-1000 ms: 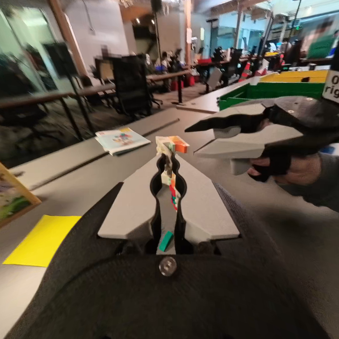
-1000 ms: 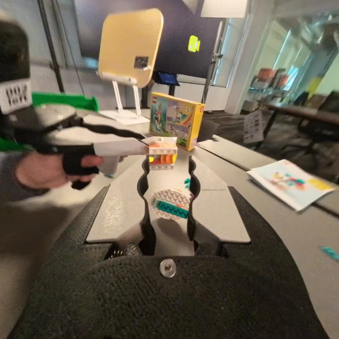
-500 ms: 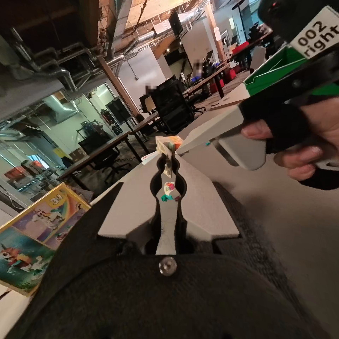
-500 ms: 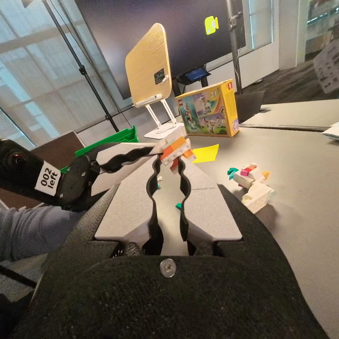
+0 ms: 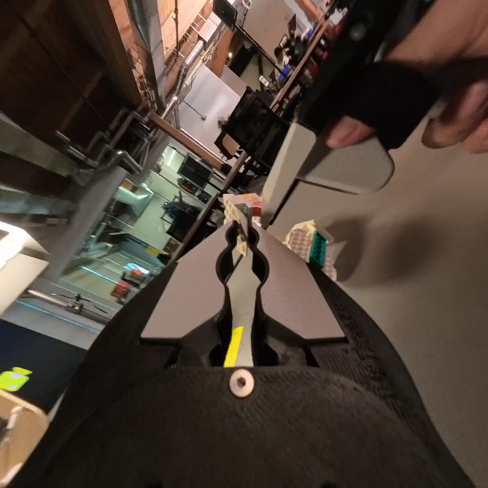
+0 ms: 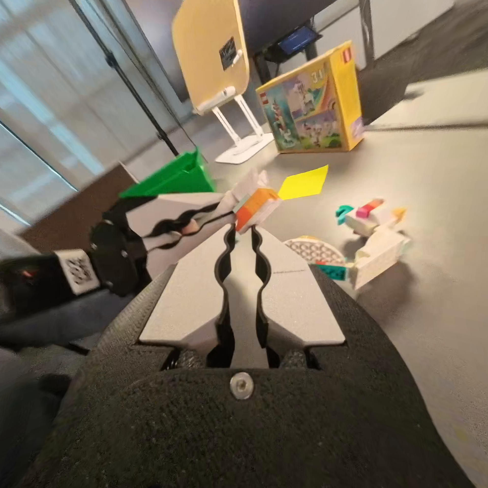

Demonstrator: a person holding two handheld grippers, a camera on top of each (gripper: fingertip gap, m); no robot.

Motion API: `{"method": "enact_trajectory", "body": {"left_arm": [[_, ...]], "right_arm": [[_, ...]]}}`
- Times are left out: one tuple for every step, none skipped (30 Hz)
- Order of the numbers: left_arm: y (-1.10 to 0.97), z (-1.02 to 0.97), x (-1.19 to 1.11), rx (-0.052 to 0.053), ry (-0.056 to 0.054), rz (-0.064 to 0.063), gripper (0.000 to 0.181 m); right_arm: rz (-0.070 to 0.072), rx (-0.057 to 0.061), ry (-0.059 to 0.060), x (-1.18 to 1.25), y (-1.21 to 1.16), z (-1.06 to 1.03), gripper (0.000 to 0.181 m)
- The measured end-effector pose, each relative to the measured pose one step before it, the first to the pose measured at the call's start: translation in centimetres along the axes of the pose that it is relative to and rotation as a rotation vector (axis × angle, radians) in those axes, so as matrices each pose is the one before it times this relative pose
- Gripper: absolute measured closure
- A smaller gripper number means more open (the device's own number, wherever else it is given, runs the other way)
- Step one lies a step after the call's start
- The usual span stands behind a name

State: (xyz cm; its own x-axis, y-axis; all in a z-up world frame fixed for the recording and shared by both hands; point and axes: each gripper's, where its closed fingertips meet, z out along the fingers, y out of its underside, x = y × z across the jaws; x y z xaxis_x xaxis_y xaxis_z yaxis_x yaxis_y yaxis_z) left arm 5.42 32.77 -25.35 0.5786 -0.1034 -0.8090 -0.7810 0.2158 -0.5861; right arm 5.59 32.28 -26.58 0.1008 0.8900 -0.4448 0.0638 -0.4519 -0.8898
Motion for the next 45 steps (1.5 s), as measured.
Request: {"method": "enact_trajectory", "body": {"left_arm": [[0.008, 0.034, 0.148, -0.0022, -0.0055, 0.0301, 0.176], [-0.023, 0.047, 0.208, -0.0023, -0.0038, 0.0251, 0.176], [-0.022, 0.064, 0.038, -0.0041, -0.0139, 0.0302, 0.176], [-0.001, 0.074, -0.012, -0.0072, -0.0135, 0.0309, 0.176], [-0.033, 0.025, -0.027, -0.0021, -0.0097, 0.0078, 0.176], [-0.015, 0.000, -0.004, 0.0007, 0.0029, -0.0178, 0.176], [0.007, -0.019, -0.112, 0.0014, 0.0024, -0.0250, 0.176], [-0.035, -0.054, -0.156, 0.0048, -0.0025, -0.0118, 0.176], [-0.064, -0.061, -0.114, 0.0048, -0.0068, -0.0022, 0.176], [-0.128, -0.025, -0.102, 0.0048, -0.0095, -0.0065, 0.176], [-0.050, 0.037, -0.024, -0.0018, -0.0061, -0.0012, 0.176], [-0.017, 0.053, -0.026, -0.0040, -0.0087, 0.0061, 0.176], [-0.036, 0.035, -0.055, -0.0013, -0.0105, 0.0045, 0.176], [-0.034, 0.014, -0.066, -0.0008, -0.0089, 0.0045, 0.176], [-0.045, 0.004, -0.033, 0.0014, -0.0046, 0.0061, 0.176], [-0.041, -0.009, -0.051, 0.0033, -0.0041, 0.0046, 0.176], [-0.011, -0.024, 0.003, 0.0037, 0.0035, 0.0019, 0.176], [-0.020, -0.020, 0.021, 0.0015, 0.0070, -0.0034, 0.176], [0.055, -0.018, 0.002, -0.0014, 0.0064, -0.0008, 0.176], [-0.180, -0.151, -0.101, 0.0148, 0.0052, -0.0045, 0.176], [-0.343, -0.323, -0.340, 0.0204, -0.0030, -0.0196, 0.176], [-0.011, -0.222, -0.447, -0.0037, -0.0028, -0.0189, 0.176], [0.115, -0.099, -0.442, -0.0030, -0.0041, -0.0245, 0.176], [0.220, -0.002, -0.194, -0.0024, 0.0083, -0.0253, 0.176], [0.155, 0.022, 0.220, 0.0055, 0.0296, -0.0209, 0.176], [0.330, 0.084, 0.127, -0.0080, 0.0155, -0.0232, 0.176], [0.313, 0.134, 0.304, -0.0123, 0.0265, -0.0296, 0.175], [0.083, 0.096, 0.570, -0.0013, 0.0492, -0.0492, 0.176], [0.017, 0.056, 0.719, -0.0021, 0.0661, -0.0692, 0.176], [-0.008, 0.031, 1.014, -0.0032, 0.0935, -0.0752, 0.175], [0.016, -0.008, 1.448, -0.0037, 0.1268, -0.0729, 0.176], [0.411, 0.062, 1.014, -0.0255, 0.0935, -0.0656, 0.176], [0.618, 0.099, 0.864, -0.0367, 0.0791, -0.0331, 0.176], [0.877, 0.132, 0.517, -0.0492, 0.0495, -0.0087, 0.175], [0.995, 0.186, 0.033, -0.0513, 0.0142, -0.0043, 0.175], [0.805, 0.179, 0.354, -0.0348, 0.0338, -0.0011, 0.176], [0.700, 0.181, 0.509, -0.0274, 0.0439, -0.0125, 0.176], [0.696, 0.212, 0.308, -0.0310, 0.0294, -0.0160, 0.175], [0.758, 0.209, 0.238, -0.0389, 0.0233, -0.0078, 0.175], [0.690, 0.203, 0.012, -0.0385, 0.0042, 0.0002, 0.175], [0.541, 0.179, -0.049, -0.0292, -0.0046, 0.0061, 0.175], [0.376, 0.149, 0.112, -0.0205, 0.0038, 0.0069, 0.175], [0.076, 0.111, -0.030, -0.0040, -0.0055, -0.0028, 0.175], [0.072, 0.080, 0.010, -0.0055, 0.0027, -0.0159, 0.175], [0.225, 0.104, 0.197, -0.0152, 0.0213, -0.0252, 0.171]], "right_arm": [[0.0803, 0.0133, -0.0276, 0.177, 0.022, 0.007, 0.169], [0.0533, 0.0138, -0.0155, 0.204, -0.021, -0.020, 0.167], [0.0267, 0.0102, -0.0017, 0.190, -0.012, -0.021, 0.166], [0.0046, 0.0051, 0.0057, 0.102, -0.034, 0.000, 0.166], [-0.0116, 0.0020, 0.0044, -0.060, -0.053, -0.001, 0.169], [-0.0188, 0.0010, 0.0061, -0.138, -0.047, 0.020, 0.171], [-0.0217, 0.0053, 0.0111, -0.126, -0.087, 0.051, 0.171], [-0.0193, 0.0047, 0.0114, -0.114, -0.089, 0.024, 0.171], [-0.0120, 0.0059, 0.0073, -0.099, -0.114, -0.029, 0.171], [-0.0025, 0.0064, 0.0050, -0.035, -0.115, -0.049, 0.171], [0.0040, 0.0058, 0.0075, 0.118, -0.089, -0.046, 0.169], [0.0062, 0.0072, 0.0049, 0.140, -0.084, -0.027, 0.166], [0.0116, 0.0063, -0.0041, 0.030, -0.060, -0.016, 0.166], [0.0135, 0.0043, -0.0123, -0.131, -0.041, 0.004, 0.170], [0.0050, 0.0035, -0.0077, -0.144, -0.035, 0.013, 0.172], [-0.0140, -0.0011, 0.0059, -0.055, 0.025, 0.008, 0.173], [-0.0314, -0.0087, 0.0169, 0.053, 0.097, 0.023, 0.173], [-0.0357, -0.0092, 0.0192, 0.071, 0.079, 0.025, 0.174], [-0.0274, -0.0051, 0.0271, 0.236, -0.003, -0.052, 0.174], [-0.0459, 0.0059, 0.0705, 1.084, -0.195, -0.348, 0.176], [-0.0516, -0.0054, 0.0725, 1.395, -0.169, -0.567, 0.176], [-0.0136, 0.0081, 0.0172, 0.704, -0.416, -0.548, 0.177], [0.0132, 0.0194, -0.0140, 0.131, -0.526, -0.438, 0.176], [-0.0051, 0.0037, -0.0058, -0.001, -0.232, -0.232, 0.176], [-0.0347, -0.0171, 0.0072, -0.029, 0.121, -0.002, 0.176], [-0.0485, -0.0200, 0.0094, -0.123, 0.196, 0.118, 0.176], [-0.0507, -0.0150, 0.0060, -0.184, 0.142, 0.152, 0.176], [-0.0519, -0.0165, 0.0095, -0.081, 0.155, 0.089, 0.176], [-0.0553, -0.0154, 0.0129, 0.044, 0.129, 0.014, 0.176], [-0.0602, -0.0068, 0.0100, 0.042, -0.001, -0.089, 0.175], [-0.0584, -0.0049, 0.0116, 0.111, -0.038, -0.145, 0.175], [-0.0492, -0.0119, 0.0227, 0.325, 0.097, -0.160, 0.175], [-0.0484, -0.0145, 0.0201, 0.307, 0.172, -0.144, 0.175], [-0.0555, -0.0153, 0.0109, 0.145, 0.219, -0.105, 0.175], [-0.0554, -0.0188, 0.0179, 0.178, 0.286, -0.069, 0.175], [-0.0469, -0.0218, 0.0217, 0.213, 0.345, -0.012, 0.175], [-0.0399, -0.0188, 0.0062, -0.050, 0.308, 0.055, 0.175], [-0.0362, -0.0111, -0.0050, -0.258, 0.204, 0.098, 0.175], [-0.0310, -0.0084, 0.0024, -0.190, 0.141, 0.141, 0.175], [-0.0273, -0.0084, -0.0004, -0.251, 0.112, 0.159, 0.175], [-0.0276, -0.0051, -0.0109, -0.427, 0.049, 0.156, 0.175], [-0.0287, -0.0033, -0.0078, -0.385, 0.012, 0.149, 0.175], [-0.0263, -0.0068, 0.0053, -0.178, 0.048, 0.140, 0.175], [-0.0236, -0.0097, 0.0056, -0.131, 0.097, 0.122, 0.175], [-0.0223, -0.0063, 0.0013, -0.158, 0.065, 0.087, 0.175]]}}
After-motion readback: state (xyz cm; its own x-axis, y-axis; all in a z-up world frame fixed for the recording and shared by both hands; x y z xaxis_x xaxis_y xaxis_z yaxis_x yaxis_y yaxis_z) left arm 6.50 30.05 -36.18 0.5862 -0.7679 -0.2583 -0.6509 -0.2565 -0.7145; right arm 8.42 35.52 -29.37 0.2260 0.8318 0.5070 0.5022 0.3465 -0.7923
